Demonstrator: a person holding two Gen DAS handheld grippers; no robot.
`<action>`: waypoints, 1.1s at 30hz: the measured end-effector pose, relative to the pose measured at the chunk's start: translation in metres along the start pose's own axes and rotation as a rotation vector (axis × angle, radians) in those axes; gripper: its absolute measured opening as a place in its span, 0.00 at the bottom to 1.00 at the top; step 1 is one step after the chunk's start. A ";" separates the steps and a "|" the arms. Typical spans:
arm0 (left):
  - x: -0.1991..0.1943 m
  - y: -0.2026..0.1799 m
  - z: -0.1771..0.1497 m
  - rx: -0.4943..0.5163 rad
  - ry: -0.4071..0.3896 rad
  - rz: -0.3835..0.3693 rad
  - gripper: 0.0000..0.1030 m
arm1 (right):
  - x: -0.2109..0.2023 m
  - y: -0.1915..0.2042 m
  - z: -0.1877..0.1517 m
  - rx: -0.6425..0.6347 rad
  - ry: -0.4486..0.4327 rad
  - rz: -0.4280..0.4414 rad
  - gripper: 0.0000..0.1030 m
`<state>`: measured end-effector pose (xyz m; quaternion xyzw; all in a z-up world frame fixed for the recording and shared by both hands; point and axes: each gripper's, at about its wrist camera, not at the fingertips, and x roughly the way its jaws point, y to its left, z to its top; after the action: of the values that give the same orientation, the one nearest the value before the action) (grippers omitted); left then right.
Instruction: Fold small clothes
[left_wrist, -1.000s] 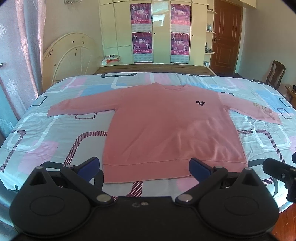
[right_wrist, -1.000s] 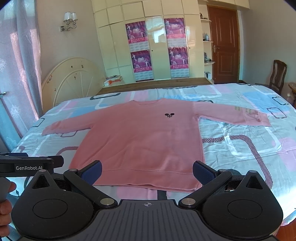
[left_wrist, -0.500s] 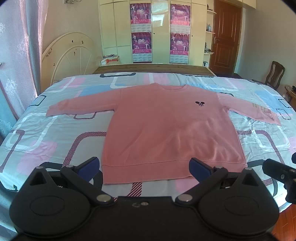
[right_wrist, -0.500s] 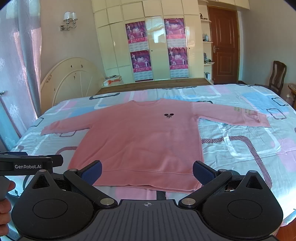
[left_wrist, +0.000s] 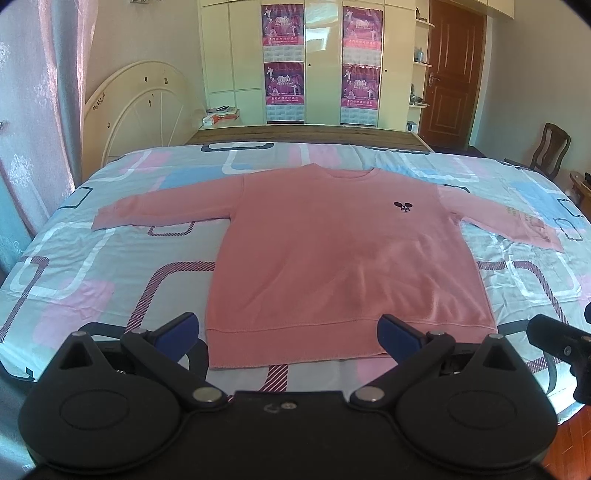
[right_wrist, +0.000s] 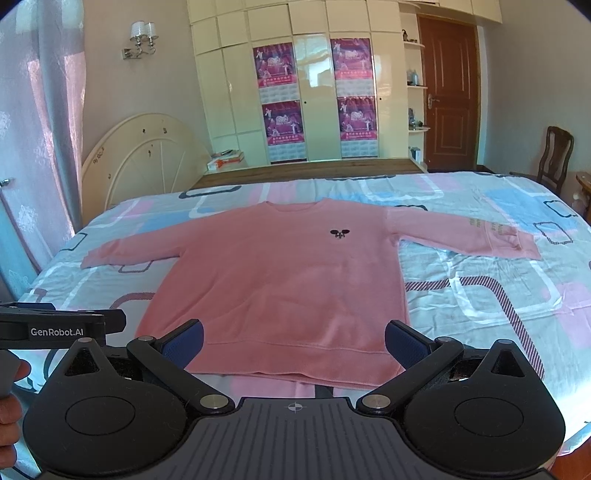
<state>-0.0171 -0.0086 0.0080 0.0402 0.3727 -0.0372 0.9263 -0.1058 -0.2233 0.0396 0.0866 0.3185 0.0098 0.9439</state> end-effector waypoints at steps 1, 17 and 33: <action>0.000 0.000 0.000 0.000 0.001 -0.001 1.00 | 0.001 0.000 0.000 0.000 0.001 0.000 1.00; 0.019 0.003 0.011 0.011 0.018 -0.003 1.00 | 0.016 0.001 0.007 0.013 0.011 -0.012 1.00; 0.050 0.014 0.029 0.034 0.034 -0.014 1.00 | 0.042 0.005 0.016 0.038 0.013 -0.059 1.00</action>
<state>0.0403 0.0007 -0.0046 0.0539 0.3879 -0.0495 0.9188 -0.0624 -0.2177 0.0281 0.0951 0.3271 -0.0237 0.9399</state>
